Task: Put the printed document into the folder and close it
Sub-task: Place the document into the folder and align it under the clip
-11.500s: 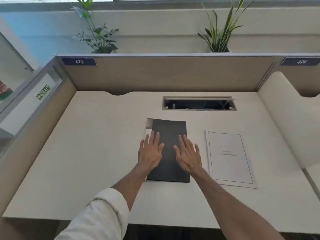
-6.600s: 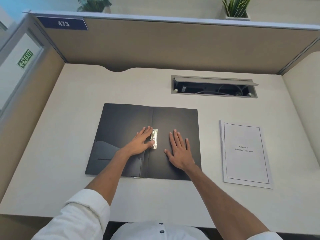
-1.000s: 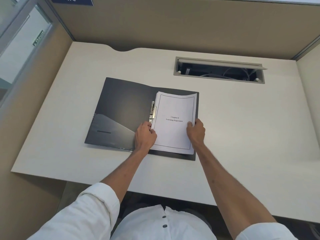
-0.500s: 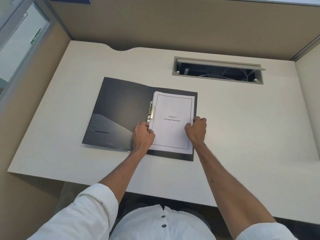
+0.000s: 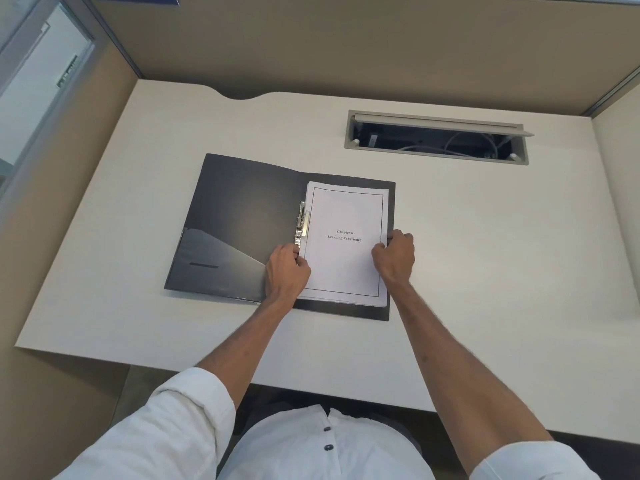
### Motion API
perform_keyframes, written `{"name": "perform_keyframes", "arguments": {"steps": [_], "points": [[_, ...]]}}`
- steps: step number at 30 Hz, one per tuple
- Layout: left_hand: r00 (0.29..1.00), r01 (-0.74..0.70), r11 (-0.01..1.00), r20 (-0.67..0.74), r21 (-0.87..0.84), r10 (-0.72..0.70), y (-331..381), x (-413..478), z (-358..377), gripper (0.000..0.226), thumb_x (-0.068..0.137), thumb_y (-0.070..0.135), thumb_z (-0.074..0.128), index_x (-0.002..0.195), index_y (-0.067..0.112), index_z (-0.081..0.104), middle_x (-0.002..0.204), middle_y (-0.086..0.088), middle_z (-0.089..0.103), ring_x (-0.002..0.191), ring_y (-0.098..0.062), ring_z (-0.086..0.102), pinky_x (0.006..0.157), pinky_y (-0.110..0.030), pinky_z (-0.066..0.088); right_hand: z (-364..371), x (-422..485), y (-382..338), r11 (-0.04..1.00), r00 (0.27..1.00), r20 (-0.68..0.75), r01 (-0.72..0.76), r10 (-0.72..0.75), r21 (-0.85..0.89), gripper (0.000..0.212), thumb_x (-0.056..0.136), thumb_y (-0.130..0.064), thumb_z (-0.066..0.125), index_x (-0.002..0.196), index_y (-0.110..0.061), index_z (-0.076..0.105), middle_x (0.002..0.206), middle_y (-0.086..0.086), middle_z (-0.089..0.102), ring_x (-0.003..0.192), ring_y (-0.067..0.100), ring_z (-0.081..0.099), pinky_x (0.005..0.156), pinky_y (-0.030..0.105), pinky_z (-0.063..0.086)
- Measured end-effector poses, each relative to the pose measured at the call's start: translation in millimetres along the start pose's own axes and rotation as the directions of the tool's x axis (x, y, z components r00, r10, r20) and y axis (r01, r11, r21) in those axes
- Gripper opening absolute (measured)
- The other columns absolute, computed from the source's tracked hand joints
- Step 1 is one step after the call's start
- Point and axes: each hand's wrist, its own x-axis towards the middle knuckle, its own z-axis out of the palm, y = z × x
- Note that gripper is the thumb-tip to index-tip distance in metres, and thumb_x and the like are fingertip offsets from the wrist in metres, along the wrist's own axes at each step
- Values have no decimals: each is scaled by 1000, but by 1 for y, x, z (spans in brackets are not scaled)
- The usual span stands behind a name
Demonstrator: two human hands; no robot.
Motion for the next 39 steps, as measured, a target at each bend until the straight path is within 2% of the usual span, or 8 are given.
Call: {"name": "perform_keyframes", "arguments": {"steps": [4, 10, 12, 14, 17, 22, 27, 39], "points": [[999, -24, 999, 24, 22, 23, -1, 3, -4, 26, 100, 9, 56, 119, 7, 74, 120, -10, 73, 110, -33, 70, 97, -46, 60, 0, 4, 1, 996, 998, -18, -51, 52, 68, 30, 97, -4, 55, 125, 0, 66, 133, 16, 62, 113, 38, 67, 89, 35, 48], [974, -215, 969, -41, 123, 222, -22, -4, -6, 27, 104, 27, 63, 127, 13, 67, 123, -4, 67, 113, -28, 65, 95, -48, 61, -4, 8, -3, 996, 997, -46, -52, 56, 78, 29, 96, -4, 55, 121, 0, 69, 128, 16, 67, 116, 38, 67, 91, 40, 54], [923, -373, 906, -23, 201, 385, -37, -9, -9, 53, 103, 48, 65, 146, 18, 59, 142, 0, 62, 127, -23, 58, 109, -41, 54, -7, 9, -6, 998, 994, -105, 1, 5, 64, 27, 97, -5, 54, 120, -3, 68, 129, 14, 63, 119, 36, 64, 90, 39, 51], [818, -570, 781, 78, 256, 571, -52, -12, -12, 78, 100, 61, 64, 164, 20, 44, 165, 3, 49, 148, -20, 49, 123, -41, 42, -8, 14, -12, 994, 988, -114, 108, -103, 36, 28, 99, -7, 55, 125, -5, 67, 130, 12, 59, 126, 33, 58, 94, 40, 51], [696, -717, 638, 239, 281, 677, -66, -13, -14, 101, 94, 68, 64, 175, 22, 24, 179, 4, 29, 165, -21, 34, 135, -47, 29, -8, 28, -27, 947, 950, -3, 312, -313, -71, 39, 101, -11, 58, 139, -8, 65, 137, 10, 61, 136, 31, 54, 109, 48, 49], [697, -717, 630, 303, 299, 650, -73, -7, -13, 112, 90, 65, 67, 178, 23, 11, 184, 6, 17, 171, -20, 22, 140, -52, 21, 0, 58, -69, 795, 853, 228, 521, -470, -311, 56, 100, -9, 55, 156, -14, 54, 153, 7, 54, 148, 32, 45, 119, 47, 39], [705, -709, 644, 315, 288, 635, -79, -3, -10, 112, 91, 65, 67, 178, 21, 11, 185, 5, 16, 172, -20, 21, 140, -53, 20, 19, 78, -102, 667, 772, 376, 634, -513, -391, 60, 97, -3, 51, 156, -12, 51, 157, 9, 49, 148, 34, 43, 120, 51, 37], [724, -689, 678, 297, 258, 623, -87, 4, -4, 104, 95, 64, 64, 177, 19, 18, 184, 4, 21, 170, -21, 28, 138, -56, 23, 39, 91, -112, 634, 765, 421, 641, -487, -431, 45, 105, -8, 48, 149, -10, 56, 151, 13, 49, 143, 36, 46, 116, 55, 42]]}}
